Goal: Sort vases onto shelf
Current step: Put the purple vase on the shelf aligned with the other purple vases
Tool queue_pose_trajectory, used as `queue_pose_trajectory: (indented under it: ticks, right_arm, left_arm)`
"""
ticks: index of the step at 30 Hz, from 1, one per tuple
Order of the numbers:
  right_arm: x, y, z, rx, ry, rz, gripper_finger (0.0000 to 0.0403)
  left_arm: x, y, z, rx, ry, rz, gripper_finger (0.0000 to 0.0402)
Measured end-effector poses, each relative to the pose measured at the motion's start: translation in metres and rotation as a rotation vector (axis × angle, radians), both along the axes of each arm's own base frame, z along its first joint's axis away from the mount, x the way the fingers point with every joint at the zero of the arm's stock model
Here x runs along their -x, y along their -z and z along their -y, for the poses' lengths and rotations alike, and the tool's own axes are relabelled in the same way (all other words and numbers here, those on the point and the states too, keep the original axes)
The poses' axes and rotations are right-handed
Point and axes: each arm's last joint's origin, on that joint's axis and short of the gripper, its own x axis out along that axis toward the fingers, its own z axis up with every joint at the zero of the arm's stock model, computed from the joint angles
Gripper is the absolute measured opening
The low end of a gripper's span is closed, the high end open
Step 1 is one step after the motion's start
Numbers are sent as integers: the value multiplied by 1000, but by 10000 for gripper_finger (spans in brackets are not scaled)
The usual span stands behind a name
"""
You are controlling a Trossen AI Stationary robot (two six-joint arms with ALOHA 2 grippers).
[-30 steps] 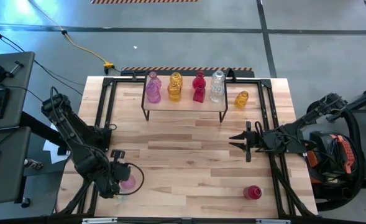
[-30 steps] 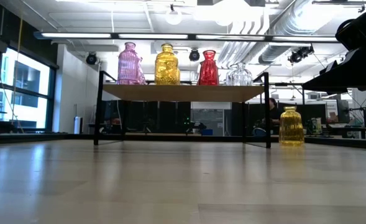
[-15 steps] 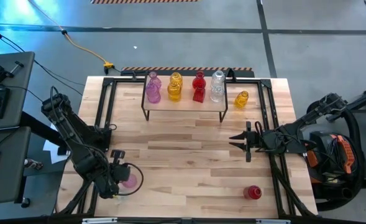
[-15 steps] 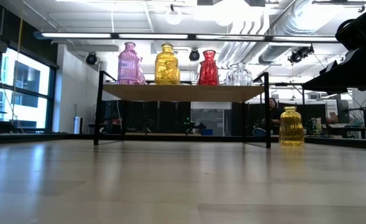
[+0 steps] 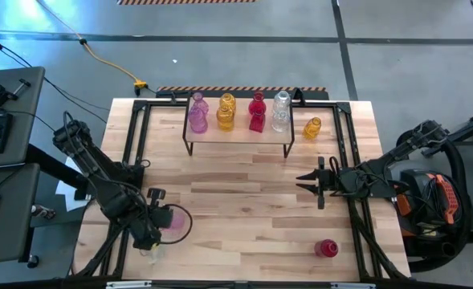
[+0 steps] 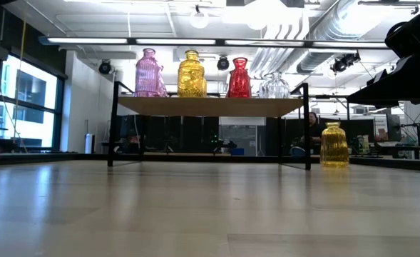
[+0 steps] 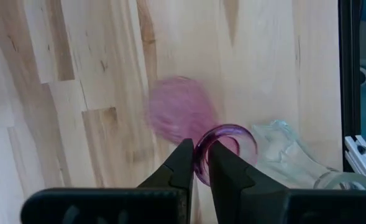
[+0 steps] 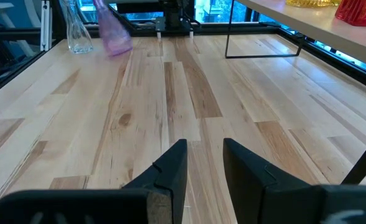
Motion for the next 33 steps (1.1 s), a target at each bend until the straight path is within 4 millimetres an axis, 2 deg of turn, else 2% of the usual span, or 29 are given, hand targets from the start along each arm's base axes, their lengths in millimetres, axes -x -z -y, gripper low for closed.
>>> queue_pose_trajectory:
  ticks: [13, 26, 33]
  right_arm:
    - [0, 0, 0, 0, 0, 0, 87]
    - [0, 0, 0, 0, 0, 0, 87]
    - [0, 0, 0, 0, 0, 0, 87]
  left_arm:
    - [-18, -26, -22, -25, 24, 2, 13]
    - [-29, -30, -43, 7, -1, -49, 13]
    - [-35, -57, -64, 15, -27, -1, 13]
